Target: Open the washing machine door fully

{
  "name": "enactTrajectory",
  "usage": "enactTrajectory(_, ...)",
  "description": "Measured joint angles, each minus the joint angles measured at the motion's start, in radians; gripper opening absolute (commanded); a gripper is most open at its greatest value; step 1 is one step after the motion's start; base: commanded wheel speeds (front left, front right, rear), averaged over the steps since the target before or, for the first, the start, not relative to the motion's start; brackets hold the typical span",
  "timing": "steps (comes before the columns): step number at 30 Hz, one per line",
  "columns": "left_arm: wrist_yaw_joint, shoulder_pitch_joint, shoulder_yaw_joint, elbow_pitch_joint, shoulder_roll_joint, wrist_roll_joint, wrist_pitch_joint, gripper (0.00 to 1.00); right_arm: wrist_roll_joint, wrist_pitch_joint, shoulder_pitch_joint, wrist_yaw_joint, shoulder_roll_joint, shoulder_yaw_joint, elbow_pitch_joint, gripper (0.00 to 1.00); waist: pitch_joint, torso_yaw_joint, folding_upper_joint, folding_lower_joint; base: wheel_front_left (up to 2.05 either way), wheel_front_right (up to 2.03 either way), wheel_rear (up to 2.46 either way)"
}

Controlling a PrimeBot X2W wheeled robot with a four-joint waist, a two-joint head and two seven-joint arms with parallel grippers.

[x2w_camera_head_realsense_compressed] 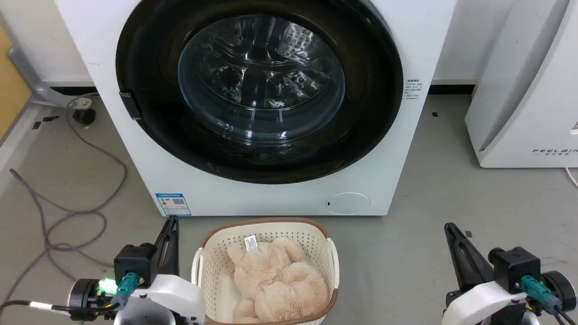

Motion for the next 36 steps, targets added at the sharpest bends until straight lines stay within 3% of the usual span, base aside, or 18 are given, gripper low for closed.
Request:
enactTrajectory(29,0.0,0.001,-0.001,-0.001,-0.001,0.003,0.0,0.0,0.0,0.0,0.0,0.0,0.0,0.001,0.001,0.0,0.0,0.0,0.0,0.0,0.0,0.0,0.0)
enactTrajectory(30,0.0,0.001,-0.001,-0.001,-0.001,0.003,0.0,1.0,0.0,0.0,0.0,0.0,0.0,0.001,0.001,1.0,0.0,0.0,0.0,0.0,0.0,0.0,0.0)
enactTrajectory(36,0.0,0.0,-0.001,0.0,-0.001,0.002,0.0,1.0,0.002,-0.001,0.001,-0.002,0.0,-0.001,0.0,1.0,0.0,0.0,0.0,0.0,0.0,0.0,0.0)
